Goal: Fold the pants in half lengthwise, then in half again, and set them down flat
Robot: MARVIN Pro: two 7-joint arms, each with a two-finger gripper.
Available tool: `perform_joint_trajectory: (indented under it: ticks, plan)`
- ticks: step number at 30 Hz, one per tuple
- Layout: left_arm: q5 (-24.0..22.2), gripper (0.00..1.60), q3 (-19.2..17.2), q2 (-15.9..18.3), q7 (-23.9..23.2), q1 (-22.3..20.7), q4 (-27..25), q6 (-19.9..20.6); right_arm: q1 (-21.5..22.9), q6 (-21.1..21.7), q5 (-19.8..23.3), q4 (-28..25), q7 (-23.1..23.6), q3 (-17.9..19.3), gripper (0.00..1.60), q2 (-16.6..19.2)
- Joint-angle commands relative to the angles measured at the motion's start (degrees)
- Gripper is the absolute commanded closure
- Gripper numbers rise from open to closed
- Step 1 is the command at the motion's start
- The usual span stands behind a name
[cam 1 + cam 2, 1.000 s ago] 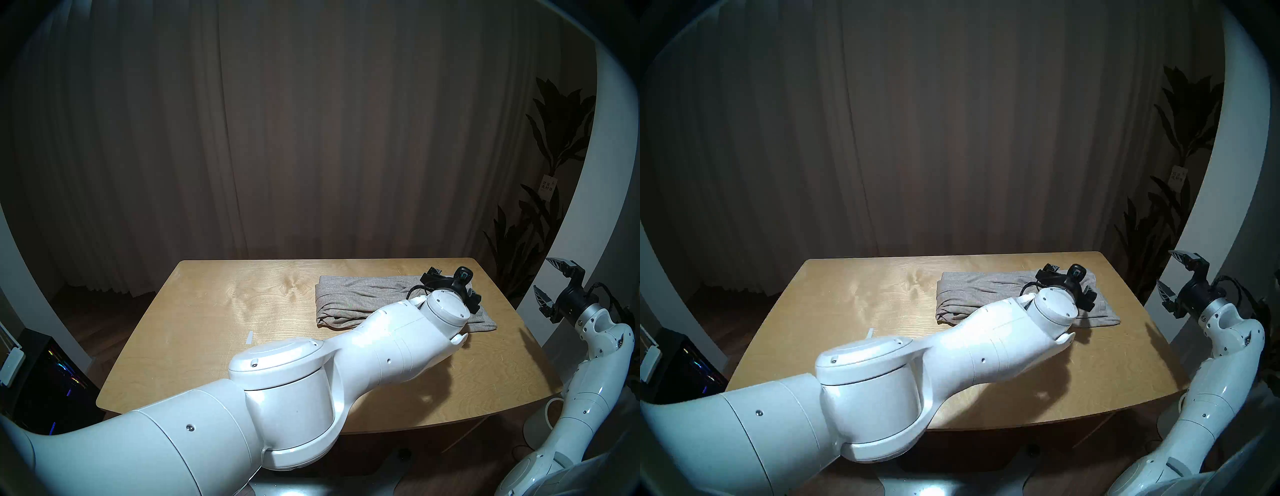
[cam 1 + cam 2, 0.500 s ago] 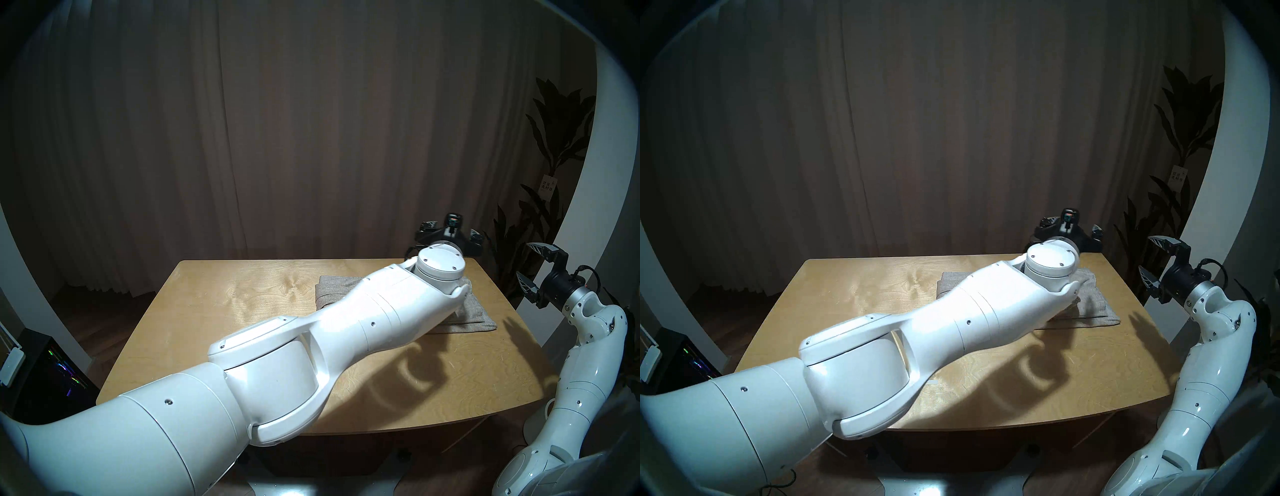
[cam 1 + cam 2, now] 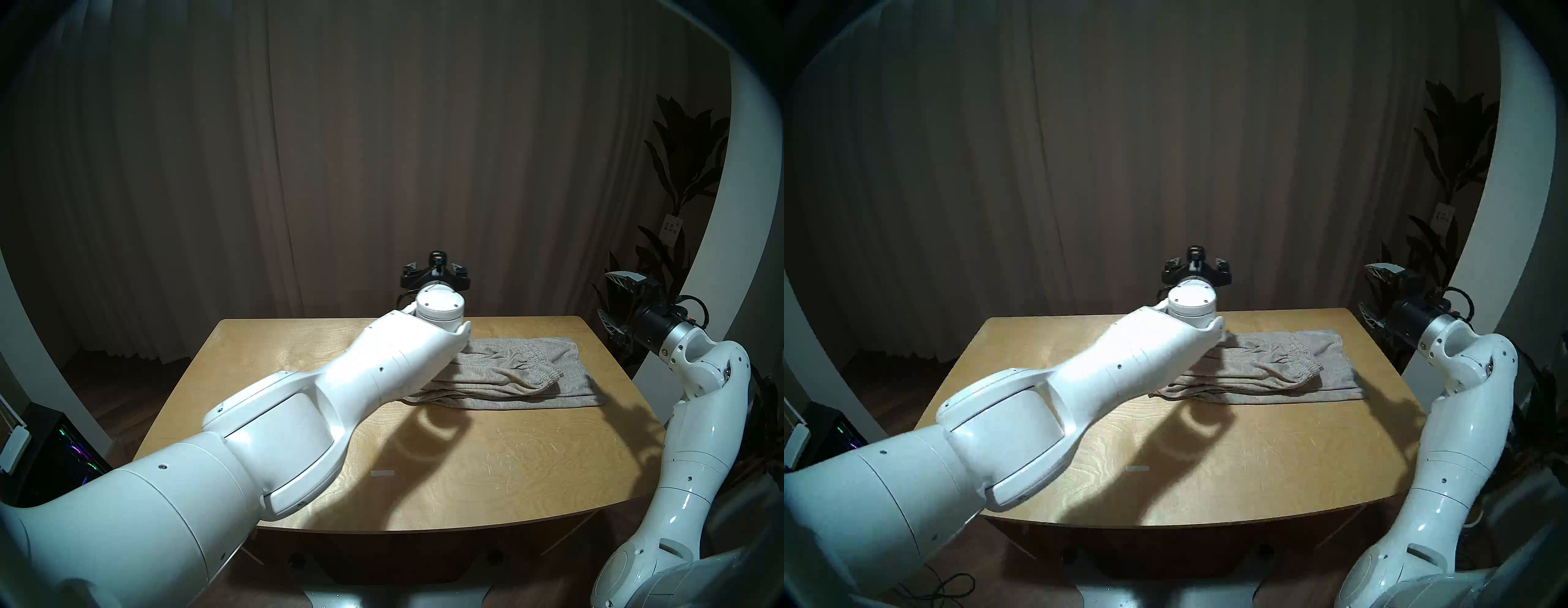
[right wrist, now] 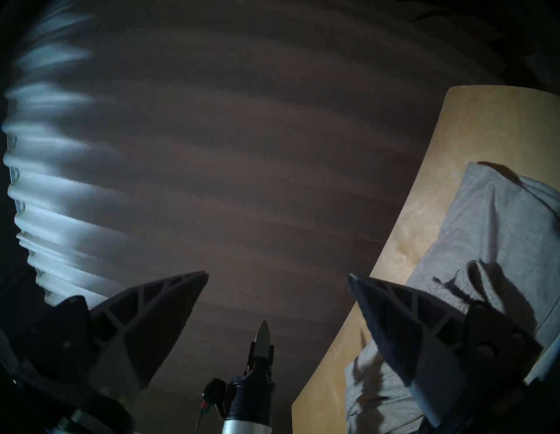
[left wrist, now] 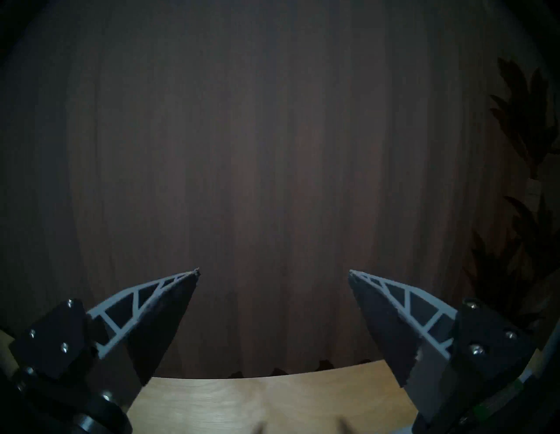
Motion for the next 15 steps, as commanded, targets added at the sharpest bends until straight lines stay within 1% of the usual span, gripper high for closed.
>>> perform_joint_trajectory:
  ticks: [1,5,7,8,9,13,15]
  plan:
    - [0.55,0.0,-3.07,6.65,2.16,-1.83,0.44,-1.89,2.09,-0.12,-1.52,-2.83,0.78,-4.5,0.0,-1.52]
    - [0.37,0.0,-4.38,9.78,2.66,-1.47,0.68,-2.66,2.43,-0.2,-2.73,-3.34,0.81,-6.74,0.0,-2.1]
    - [0.35,0.0,-4.61,10.25,2.78,-1.42,0.76,-2.78,2.52,-0.19,-2.97,-3.49,0.82,-7.11,0.0,-2.13]
    - [0.33,0.0,-4.89,11.05,2.83,-1.32,0.72,-2.99,2.66,-0.21,-3.3,-3.67,0.83,-7.66,0.0,-2.21]
    - [0.23,0.0,-5.47,12.6,2.99,-1.06,0.64,-3.27,2.97,-0.26,-3.93,-3.98,0.9,-8.69,0.0,-2.41]
    - [-0.06,0.0,-6.62,14.98,3.1,-0.56,0.48,-3.77,3.34,-0.26,-5.22,-4.47,0.94,-10.7,0.0,-2.76]
    - [-0.12,0.0,-6.79,15.4,3.07,-0.37,0.47,-3.83,3.38,-0.26,-5.48,-4.48,0.96,-11.09,0.0,-2.86]
